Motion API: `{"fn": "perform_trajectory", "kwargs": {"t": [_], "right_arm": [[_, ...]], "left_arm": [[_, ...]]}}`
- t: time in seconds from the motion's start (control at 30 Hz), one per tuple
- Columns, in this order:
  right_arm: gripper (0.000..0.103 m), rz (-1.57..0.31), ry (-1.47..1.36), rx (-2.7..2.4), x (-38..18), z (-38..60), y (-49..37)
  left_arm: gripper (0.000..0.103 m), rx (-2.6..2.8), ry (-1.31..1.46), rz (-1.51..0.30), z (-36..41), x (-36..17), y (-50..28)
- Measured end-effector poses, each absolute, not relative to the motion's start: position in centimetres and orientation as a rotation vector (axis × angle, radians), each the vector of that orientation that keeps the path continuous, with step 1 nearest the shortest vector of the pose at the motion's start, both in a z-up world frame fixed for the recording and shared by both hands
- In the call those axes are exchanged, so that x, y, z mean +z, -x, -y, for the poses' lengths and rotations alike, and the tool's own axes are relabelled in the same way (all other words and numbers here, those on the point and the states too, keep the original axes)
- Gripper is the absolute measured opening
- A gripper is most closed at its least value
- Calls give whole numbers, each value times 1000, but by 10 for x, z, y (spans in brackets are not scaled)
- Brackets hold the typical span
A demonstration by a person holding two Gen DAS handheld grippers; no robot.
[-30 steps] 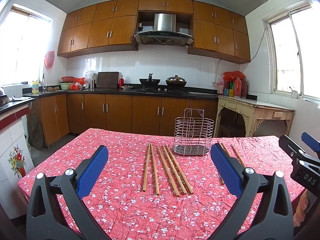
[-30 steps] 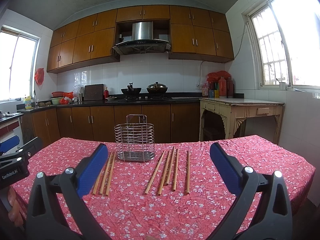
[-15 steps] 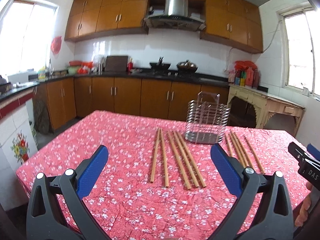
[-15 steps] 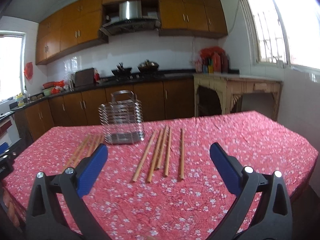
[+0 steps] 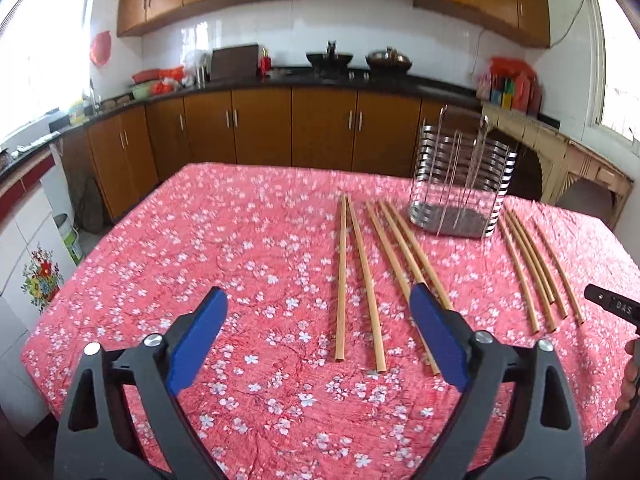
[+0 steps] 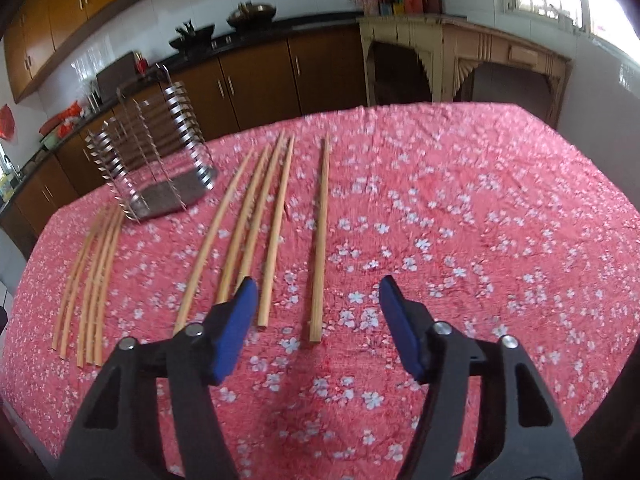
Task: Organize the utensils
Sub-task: 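Grasp a wooden chopstick with the left tool while the right tool grasps another, then lift the held chopsticks off the table with both tools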
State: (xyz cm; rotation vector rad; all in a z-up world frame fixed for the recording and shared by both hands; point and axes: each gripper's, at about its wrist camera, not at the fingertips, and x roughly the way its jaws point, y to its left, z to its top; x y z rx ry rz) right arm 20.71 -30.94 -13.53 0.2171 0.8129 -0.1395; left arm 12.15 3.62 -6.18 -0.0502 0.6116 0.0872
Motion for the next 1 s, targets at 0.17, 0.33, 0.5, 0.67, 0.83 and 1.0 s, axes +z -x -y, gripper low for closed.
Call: {"fn": "perform_trajectory", "kwargs": {"t": [0.17,0.33,0.5,0.67,0.83,1.0], "right_arm": [[47,-893,-207,-152,-150,309,-229],[12,-903,-164,-197,-157,307,-234],[8,-898,-224,-229,-157,330,-241],[8,-896,-232,-251,-156,338,-248],[8,-891,-238,-274,-155,349,-258],[8,-887,-253,-315,-155,368,-271]], "left_arm": [[86,69,62,-696,-41,-74,-141],[86,61,40,-788,-43,-85,-158],[61,39,23,-864,-40,-100,-174],[42,27,-1,-921,-35,-114,-190],[10,27,-49,-938,-31,-113,-206],[8,60,-94,-942,-42,-113,-239]]}}
